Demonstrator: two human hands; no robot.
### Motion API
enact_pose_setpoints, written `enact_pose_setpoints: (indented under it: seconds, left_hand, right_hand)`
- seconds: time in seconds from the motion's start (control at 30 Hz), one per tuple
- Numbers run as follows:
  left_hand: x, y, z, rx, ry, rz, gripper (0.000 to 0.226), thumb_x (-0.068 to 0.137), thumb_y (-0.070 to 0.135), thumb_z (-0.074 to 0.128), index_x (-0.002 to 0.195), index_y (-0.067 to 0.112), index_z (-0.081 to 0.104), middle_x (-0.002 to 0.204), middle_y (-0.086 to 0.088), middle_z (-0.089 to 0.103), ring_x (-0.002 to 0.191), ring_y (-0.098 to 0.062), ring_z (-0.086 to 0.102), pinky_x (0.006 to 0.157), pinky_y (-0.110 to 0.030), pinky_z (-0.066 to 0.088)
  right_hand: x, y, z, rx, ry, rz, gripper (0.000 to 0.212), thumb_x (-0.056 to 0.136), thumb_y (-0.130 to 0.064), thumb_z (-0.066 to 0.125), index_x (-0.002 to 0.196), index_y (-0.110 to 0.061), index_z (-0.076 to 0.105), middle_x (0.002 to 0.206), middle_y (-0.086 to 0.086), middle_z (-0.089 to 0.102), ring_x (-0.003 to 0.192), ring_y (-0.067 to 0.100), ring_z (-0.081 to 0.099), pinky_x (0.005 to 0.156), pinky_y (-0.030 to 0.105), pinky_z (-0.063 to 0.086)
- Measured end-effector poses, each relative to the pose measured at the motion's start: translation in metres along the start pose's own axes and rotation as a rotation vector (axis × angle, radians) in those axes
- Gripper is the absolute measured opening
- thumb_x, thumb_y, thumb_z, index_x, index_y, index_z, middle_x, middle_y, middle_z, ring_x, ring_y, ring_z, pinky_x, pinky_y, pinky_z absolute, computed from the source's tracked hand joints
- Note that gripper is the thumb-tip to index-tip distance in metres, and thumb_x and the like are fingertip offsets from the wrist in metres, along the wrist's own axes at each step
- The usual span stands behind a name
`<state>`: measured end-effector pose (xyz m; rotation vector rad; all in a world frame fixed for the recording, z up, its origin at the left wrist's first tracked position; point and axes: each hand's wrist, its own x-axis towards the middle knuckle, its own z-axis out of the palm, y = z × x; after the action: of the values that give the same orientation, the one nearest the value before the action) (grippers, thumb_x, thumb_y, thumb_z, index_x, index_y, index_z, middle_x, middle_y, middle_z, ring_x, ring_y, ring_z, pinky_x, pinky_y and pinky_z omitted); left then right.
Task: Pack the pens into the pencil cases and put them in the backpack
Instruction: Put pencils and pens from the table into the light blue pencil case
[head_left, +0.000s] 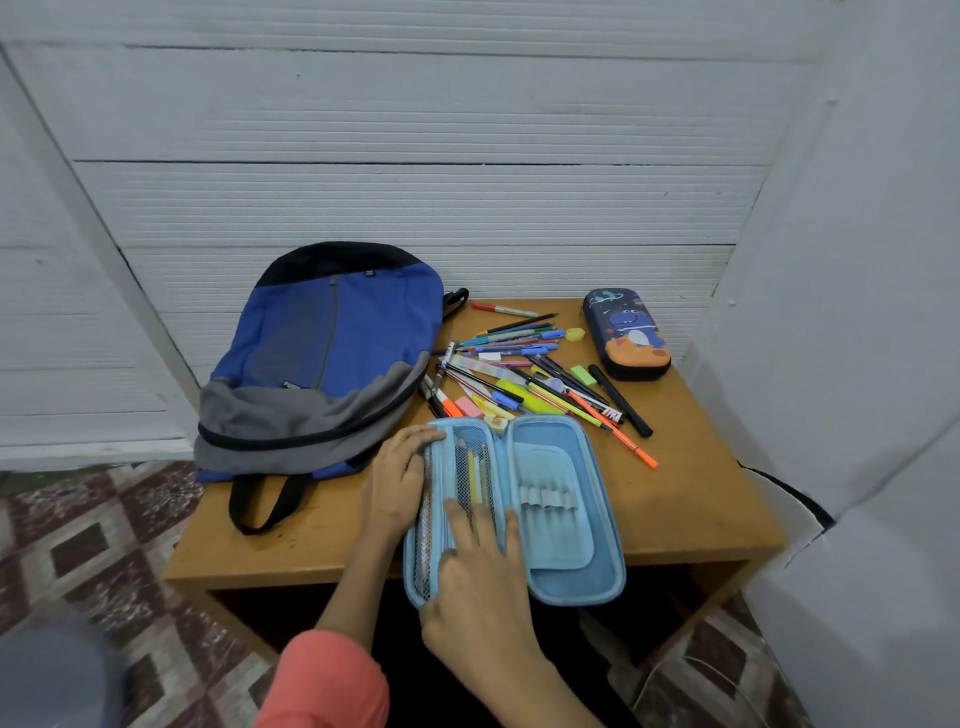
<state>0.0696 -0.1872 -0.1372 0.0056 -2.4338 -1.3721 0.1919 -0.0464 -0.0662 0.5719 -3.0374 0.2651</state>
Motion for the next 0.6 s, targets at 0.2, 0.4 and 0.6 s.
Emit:
enact_pose_setpoints:
  seconds: [0.2,0.4,0.6]
  left_hand:
    - [0.000,0.002,-0.001,-0.020,-0.013,0.030,0.044,0.083,0.016,0.035,0.108,0.031,0.068,0.124,0.008,0.060,0.119,-0.011,0.052,0.101,-0.030,0.040]
    - [-0.001,0.004,-0.004,-0.098,-0.027,0.056,0.041,0.081,0.011,0.039,0.109,0.025,0.065,0.120,0.006,0.063,0.113,-0.004,0.056,0.100,-0.022,0.042]
    - [0.002,0.003,-0.005,-0.150,-0.008,0.045,0.032,0.085,0.021,0.051,0.114,0.021,0.064,0.124,0.006,0.058,0.115,0.011,0.048,0.097,-0.007,0.034]
  right_hand:
    - [-0.006,0.008,0.017,0.086,0.085,0.002,0.023,0.054,-0.038,0.054,0.061,-0.019,0.065,0.124,0.001,0.059,0.116,0.024,0.056,0.105,0.053,0.020]
    - [0.007,0.042,0.006,0.486,0.017,-0.071,0.043,0.088,-0.041,0.048,0.125,-0.019,0.050,0.155,-0.007,0.019,0.144,0.009,0.013,0.122,0.037,0.007]
    - [0.033,0.057,0.011,0.194,-0.198,-0.095,0.083,0.091,-0.071,0.013,0.154,-0.020,-0.005,0.160,-0.005,-0.017,0.142,0.005,-0.025,0.116,0.041,-0.021]
